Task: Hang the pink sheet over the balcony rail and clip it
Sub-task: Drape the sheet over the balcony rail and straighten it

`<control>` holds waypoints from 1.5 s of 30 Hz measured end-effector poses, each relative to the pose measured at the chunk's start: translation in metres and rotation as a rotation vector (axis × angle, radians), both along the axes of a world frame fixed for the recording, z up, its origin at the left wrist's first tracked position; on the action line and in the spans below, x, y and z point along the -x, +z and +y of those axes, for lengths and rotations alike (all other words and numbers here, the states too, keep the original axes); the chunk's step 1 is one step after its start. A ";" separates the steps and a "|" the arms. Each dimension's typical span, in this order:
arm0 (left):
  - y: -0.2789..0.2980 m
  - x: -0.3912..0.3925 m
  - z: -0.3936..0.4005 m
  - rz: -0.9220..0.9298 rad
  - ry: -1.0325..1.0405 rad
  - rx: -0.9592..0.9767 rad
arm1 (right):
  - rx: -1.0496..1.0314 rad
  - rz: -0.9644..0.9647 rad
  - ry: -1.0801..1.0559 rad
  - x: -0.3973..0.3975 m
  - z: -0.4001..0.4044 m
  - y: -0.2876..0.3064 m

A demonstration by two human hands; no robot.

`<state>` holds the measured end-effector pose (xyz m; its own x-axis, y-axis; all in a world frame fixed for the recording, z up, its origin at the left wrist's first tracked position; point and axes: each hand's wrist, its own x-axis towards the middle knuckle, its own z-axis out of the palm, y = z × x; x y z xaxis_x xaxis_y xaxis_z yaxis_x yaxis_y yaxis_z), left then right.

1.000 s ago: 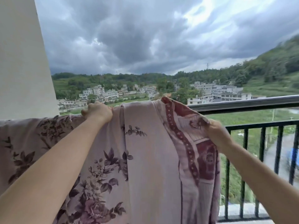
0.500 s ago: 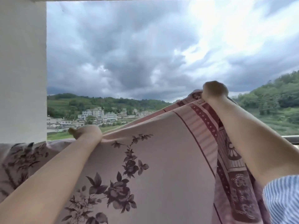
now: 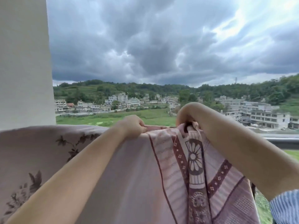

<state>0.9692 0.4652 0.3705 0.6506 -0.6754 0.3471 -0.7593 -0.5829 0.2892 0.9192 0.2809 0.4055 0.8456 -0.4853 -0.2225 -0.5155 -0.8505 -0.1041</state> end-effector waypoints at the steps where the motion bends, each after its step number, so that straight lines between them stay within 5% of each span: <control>1: 0.000 0.001 -0.002 0.019 0.041 -0.011 | -0.009 0.027 0.034 0.006 0.001 0.001; 3: 0.000 0.001 -0.010 -0.020 0.158 -0.044 | 0.116 -0.138 0.140 0.024 0.002 0.011; 6: -0.004 0.001 -0.019 -0.112 0.348 -0.003 | 0.320 -0.678 0.288 0.068 -0.001 0.011; 8: -0.006 0.008 -0.020 -0.232 0.426 0.048 | 0.425 -0.986 0.268 0.109 -0.003 -0.012; 10: -0.009 0.020 -0.020 -0.314 0.415 0.148 | 0.539 -1.101 0.179 0.140 -0.007 -0.043; 16: -0.070 0.074 -0.030 -0.499 0.018 0.314 | 0.578 -1.173 -0.143 0.182 0.005 -0.129; 21: -0.058 0.087 -0.025 -0.421 0.050 0.264 | 0.076 -0.910 -0.161 0.173 0.018 -0.163; 25: -0.047 0.104 -0.023 -0.465 0.116 0.088 | -0.157 -1.046 -0.264 0.195 0.007 -0.153; 31: -0.036 0.122 -0.026 -0.549 0.193 -0.097 | 0.265 -1.288 -0.281 0.259 -0.046 -0.043; 35: -0.013 0.135 -0.037 -0.482 0.264 -0.161 | 0.691 -1.154 -0.285 0.241 -0.072 0.025; 41: 0.012 0.164 -0.110 -0.548 0.190 0.200 | 1.006 -0.992 -0.109 0.216 -0.132 0.061; 45: 0.018 0.166 -0.184 -0.479 0.216 0.161 | 1.099 -0.979 0.068 0.183 -0.169 0.049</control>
